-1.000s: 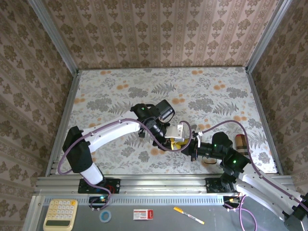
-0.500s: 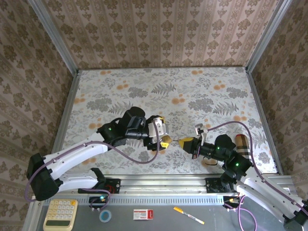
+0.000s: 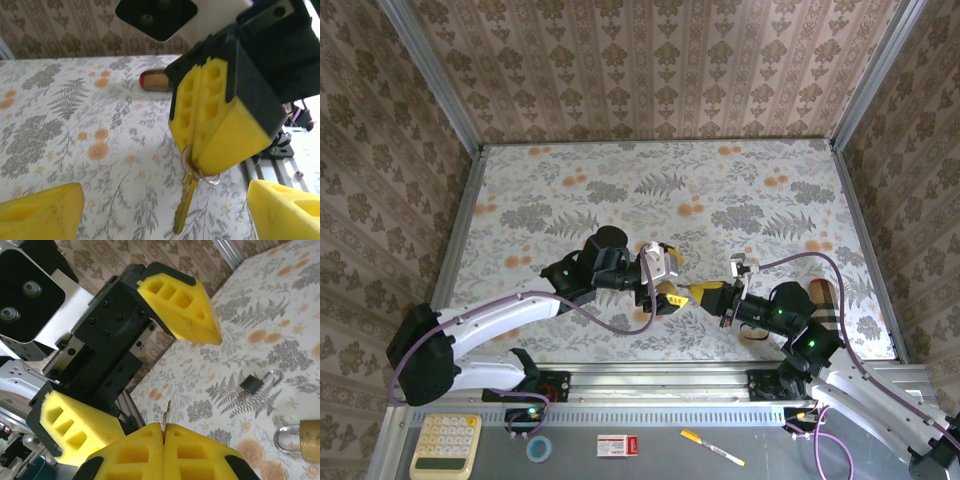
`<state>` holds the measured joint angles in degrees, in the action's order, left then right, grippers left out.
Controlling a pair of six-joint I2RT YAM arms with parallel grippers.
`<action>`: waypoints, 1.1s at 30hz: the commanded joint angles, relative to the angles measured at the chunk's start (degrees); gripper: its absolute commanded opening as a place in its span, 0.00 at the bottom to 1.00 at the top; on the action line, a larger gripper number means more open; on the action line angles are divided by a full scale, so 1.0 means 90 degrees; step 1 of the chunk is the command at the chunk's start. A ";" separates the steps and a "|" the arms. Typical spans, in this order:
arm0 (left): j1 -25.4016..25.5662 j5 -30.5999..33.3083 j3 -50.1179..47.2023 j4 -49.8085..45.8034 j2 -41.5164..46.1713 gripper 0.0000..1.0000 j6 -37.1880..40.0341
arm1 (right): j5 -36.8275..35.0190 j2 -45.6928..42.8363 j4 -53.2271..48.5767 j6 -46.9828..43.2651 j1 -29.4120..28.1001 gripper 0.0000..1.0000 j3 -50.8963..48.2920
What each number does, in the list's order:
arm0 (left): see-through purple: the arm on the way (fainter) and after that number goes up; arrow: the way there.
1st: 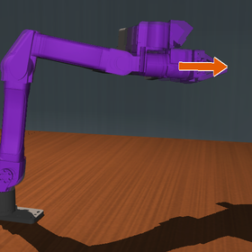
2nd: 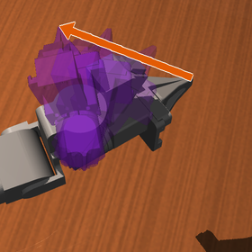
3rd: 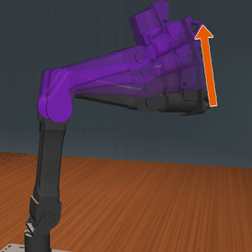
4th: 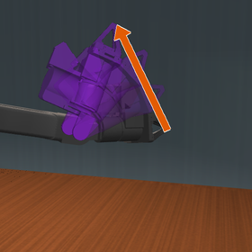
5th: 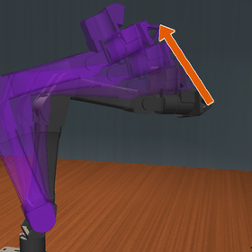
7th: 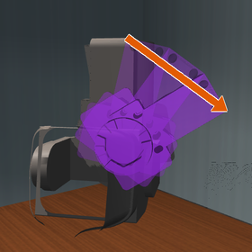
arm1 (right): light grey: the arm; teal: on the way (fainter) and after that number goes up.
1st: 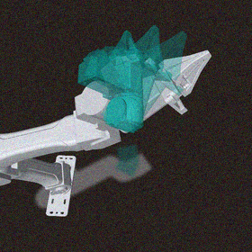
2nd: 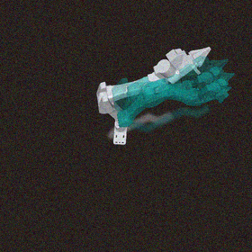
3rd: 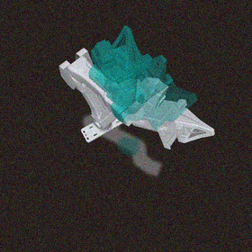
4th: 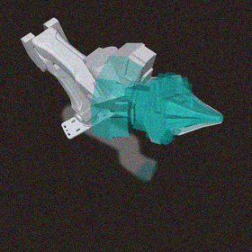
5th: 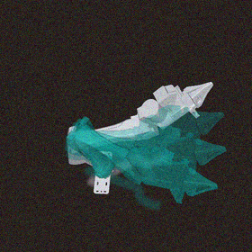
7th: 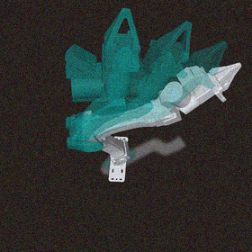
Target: Unlock with the key
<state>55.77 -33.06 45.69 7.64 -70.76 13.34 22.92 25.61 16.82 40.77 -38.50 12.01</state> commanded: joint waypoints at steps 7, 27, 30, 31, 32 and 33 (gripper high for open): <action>-0.0112 -0.0953 -0.0353 0.1225 0.0002 0.50 -0.1183 | 0.0138 0.0413 0.0825 0.0021 0.0011 0.00 0.0149; -0.0518 -0.1181 -0.0388 0.0286 -0.0170 0.56 -0.1035 | -0.0132 0.0363 -0.0012 -0.0151 0.0010 0.00 0.0460; -0.0480 -0.0349 -0.0711 0.0478 -0.0052 0.74 -0.0833 | -0.0698 0.0373 -0.1175 -0.0328 0.0013 0.00 0.0807; -0.0407 0.0066 -0.0741 0.0349 -0.0053 0.76 -0.0688 | -0.0920 0.0344 -0.1401 -0.0338 0.0025 0.00 0.0828; -0.0368 0.0232 -0.0706 0.0145 -0.0083 0.76 -0.0509 | -0.1105 0.0315 -0.1579 -0.0332 0.0045 0.00 0.0833; -0.0332 0.0379 -0.0643 -0.0063 -0.0145 0.77 -0.0313 | -0.1203 0.0309 -0.1707 -0.0341 0.0110 0.00 0.0810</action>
<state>51.94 -36.71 39.83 10.57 -72.01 5.85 18.22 29.28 9.67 39.20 -38.33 17.98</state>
